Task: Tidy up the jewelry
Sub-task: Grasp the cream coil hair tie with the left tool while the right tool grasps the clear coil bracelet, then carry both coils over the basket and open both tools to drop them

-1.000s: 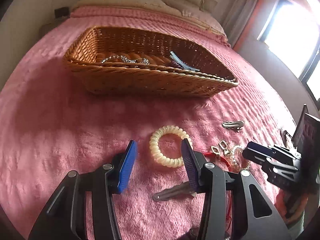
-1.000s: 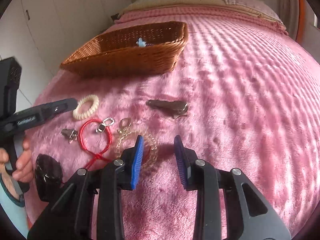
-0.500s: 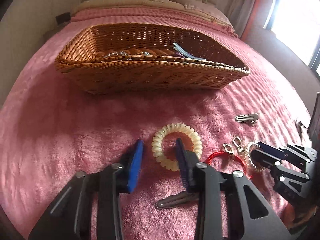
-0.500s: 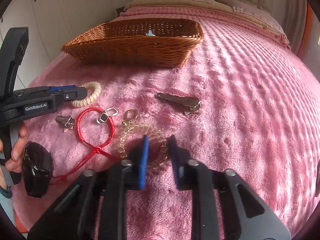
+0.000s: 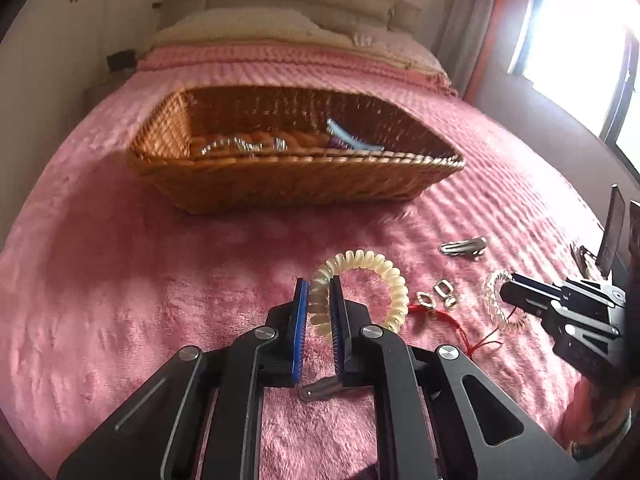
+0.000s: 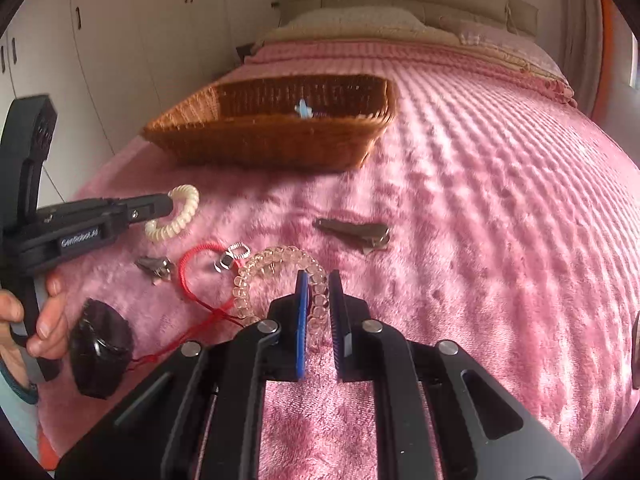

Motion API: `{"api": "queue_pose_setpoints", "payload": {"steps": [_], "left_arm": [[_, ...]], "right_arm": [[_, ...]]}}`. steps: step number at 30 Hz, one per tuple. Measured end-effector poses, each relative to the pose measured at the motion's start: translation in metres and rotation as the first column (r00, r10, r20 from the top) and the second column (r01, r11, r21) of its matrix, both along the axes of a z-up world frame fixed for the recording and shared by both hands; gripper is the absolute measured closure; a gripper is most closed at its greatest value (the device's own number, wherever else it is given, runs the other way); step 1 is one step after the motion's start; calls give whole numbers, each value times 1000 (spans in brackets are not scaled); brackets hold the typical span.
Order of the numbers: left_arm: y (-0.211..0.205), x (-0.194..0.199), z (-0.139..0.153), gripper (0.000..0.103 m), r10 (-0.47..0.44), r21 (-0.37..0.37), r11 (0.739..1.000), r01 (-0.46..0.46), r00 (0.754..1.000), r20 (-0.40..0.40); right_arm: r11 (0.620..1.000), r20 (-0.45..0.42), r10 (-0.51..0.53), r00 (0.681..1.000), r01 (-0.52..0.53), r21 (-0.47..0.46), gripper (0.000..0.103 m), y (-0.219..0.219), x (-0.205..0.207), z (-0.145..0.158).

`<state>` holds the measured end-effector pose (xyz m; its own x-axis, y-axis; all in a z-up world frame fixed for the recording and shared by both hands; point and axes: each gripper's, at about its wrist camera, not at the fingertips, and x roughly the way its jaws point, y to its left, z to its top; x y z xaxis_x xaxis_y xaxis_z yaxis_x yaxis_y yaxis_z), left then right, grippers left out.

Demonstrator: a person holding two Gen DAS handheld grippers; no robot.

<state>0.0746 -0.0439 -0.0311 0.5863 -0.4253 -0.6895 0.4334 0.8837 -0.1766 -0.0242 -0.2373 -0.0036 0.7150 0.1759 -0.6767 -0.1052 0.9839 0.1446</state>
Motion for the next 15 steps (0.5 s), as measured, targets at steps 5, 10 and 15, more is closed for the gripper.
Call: {"api": "queue_pose_setpoints", "payload": {"steps": [5, 10, 15], "left_arm": [[8, -9, 24, 94, 10, -37, 999, -8, 998, 57], [19, -5, 62, 94, 40, -79, 996, -29, 989, 139], [28, 20, 92, 94, 76, -120, 991, -53, 978, 195]], "right_arm": [[1000, 83, -5, 997, 3, 21, 94, 0, -1, 33], [1000, 184, 7, 983, -7, 1, 94, 12, 12, 76], [999, 232, 32, 972, -29, -17, 94, 25, 47, 105]]}}
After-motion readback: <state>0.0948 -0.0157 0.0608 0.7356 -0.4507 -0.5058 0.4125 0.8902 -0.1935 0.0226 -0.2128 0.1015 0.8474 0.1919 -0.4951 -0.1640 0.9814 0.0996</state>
